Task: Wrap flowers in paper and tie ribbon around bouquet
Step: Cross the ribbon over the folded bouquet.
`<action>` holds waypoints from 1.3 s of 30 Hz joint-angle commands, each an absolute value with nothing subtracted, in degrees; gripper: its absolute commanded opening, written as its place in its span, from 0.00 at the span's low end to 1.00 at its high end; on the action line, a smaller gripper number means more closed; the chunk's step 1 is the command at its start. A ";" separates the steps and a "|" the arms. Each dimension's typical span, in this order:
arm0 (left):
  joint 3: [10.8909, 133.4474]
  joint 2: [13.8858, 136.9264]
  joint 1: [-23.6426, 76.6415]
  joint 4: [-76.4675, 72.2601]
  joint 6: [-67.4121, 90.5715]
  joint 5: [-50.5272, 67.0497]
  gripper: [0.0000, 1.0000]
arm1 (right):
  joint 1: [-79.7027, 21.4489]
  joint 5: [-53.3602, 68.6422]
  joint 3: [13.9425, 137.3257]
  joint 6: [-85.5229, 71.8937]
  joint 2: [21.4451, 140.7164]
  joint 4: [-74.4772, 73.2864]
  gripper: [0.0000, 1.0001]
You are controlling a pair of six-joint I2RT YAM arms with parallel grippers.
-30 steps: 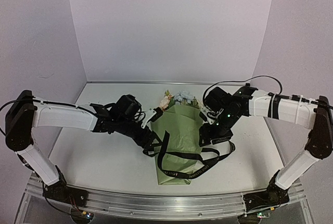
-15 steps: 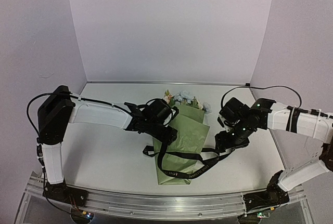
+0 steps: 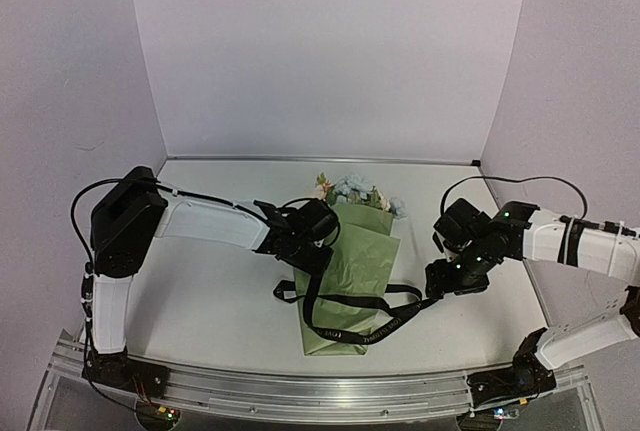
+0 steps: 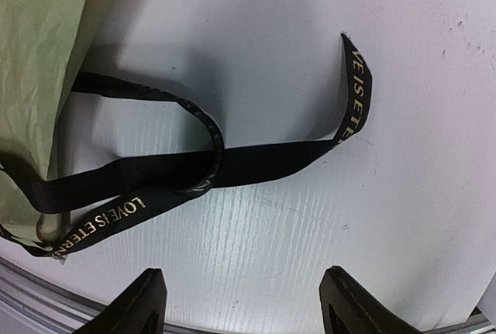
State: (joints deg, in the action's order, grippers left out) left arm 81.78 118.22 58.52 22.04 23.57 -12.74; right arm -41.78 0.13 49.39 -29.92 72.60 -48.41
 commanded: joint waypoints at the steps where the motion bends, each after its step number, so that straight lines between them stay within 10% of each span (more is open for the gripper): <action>1: 83.83 119.18 58.71 20.55 25.76 -13.43 0.34 | -41.03 -0.44 48.25 -31.32 71.11 -46.61 0.70; 13: 80.34 115.04 58.45 14.24 27.20 -16.48 0.02 | -38.29 0.35 46.83 -35.47 73.21 -45.14 0.70; 24: 72.41 103.73 53.95 10.39 27.16 -15.10 0.01 | -36.70 -2.00 49.46 -39.52 80.35 -42.90 0.73; 32: 73.65 105.93 56.21 18.36 33.56 -6.11 0.63 | -36.70 -1.49 48.97 -40.11 79.67 -42.71 0.77; 39: 75.74 109.71 58.34 22.79 39.09 -6.44 0.69 | -36.66 -2.02 47.72 -40.06 77.76 -42.80 0.81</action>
